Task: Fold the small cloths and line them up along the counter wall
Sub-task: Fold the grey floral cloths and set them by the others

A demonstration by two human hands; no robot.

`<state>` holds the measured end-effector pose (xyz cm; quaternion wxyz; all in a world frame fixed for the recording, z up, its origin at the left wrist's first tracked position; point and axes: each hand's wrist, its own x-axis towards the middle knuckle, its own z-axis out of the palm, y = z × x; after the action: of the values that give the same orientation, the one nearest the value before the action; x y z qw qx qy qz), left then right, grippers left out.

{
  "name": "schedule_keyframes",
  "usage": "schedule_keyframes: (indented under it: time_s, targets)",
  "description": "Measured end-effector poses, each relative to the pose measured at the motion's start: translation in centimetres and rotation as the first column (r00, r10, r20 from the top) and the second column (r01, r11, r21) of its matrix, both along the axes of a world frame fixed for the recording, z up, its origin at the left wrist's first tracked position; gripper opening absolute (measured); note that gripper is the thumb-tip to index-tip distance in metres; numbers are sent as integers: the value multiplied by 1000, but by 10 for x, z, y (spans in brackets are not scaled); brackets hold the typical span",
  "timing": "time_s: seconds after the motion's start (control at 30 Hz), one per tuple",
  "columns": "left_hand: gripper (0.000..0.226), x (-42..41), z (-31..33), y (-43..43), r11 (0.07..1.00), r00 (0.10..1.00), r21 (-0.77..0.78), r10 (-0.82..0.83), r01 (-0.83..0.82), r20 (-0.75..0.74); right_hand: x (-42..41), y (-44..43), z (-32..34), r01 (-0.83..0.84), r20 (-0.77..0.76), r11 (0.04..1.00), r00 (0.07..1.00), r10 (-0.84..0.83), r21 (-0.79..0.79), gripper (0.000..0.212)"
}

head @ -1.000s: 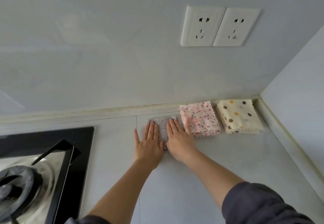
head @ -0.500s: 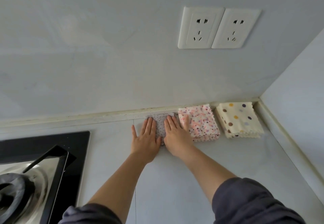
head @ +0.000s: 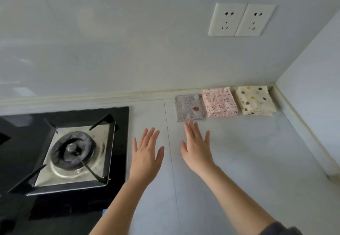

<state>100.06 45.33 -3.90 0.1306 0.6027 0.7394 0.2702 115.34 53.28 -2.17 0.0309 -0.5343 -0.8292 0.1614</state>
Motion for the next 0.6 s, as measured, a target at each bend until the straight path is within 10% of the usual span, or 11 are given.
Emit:
schedule_keyframes:
  time_s: [0.6]
  targets:
    - [37,-212,56,-347,962,962,112,230,-248,149,-224,-343,57,-59,-435,989,900,-6,-137,55]
